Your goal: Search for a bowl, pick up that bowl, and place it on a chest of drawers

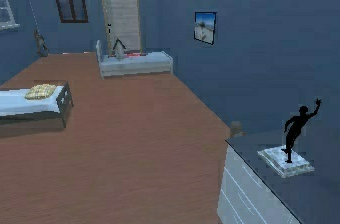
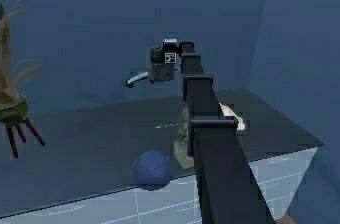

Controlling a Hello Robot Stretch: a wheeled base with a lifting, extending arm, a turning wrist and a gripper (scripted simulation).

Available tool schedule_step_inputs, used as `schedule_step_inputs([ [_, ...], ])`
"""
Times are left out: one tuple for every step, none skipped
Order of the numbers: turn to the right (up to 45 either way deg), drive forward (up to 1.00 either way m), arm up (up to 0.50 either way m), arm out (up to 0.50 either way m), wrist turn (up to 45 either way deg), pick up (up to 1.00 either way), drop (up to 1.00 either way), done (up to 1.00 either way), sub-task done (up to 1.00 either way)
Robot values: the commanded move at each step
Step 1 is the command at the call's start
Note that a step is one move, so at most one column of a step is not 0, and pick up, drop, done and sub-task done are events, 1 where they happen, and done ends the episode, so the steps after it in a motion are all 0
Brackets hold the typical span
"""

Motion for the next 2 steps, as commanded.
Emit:
schedule_step_inputs([
  [0.0,0.0,0.0,-0.08,0.0,0.0,0.0,0.0,0.0],
  [0.0,0.0,0.0,0.0,0.0,0.0,0.0,1.0,0.0],
])
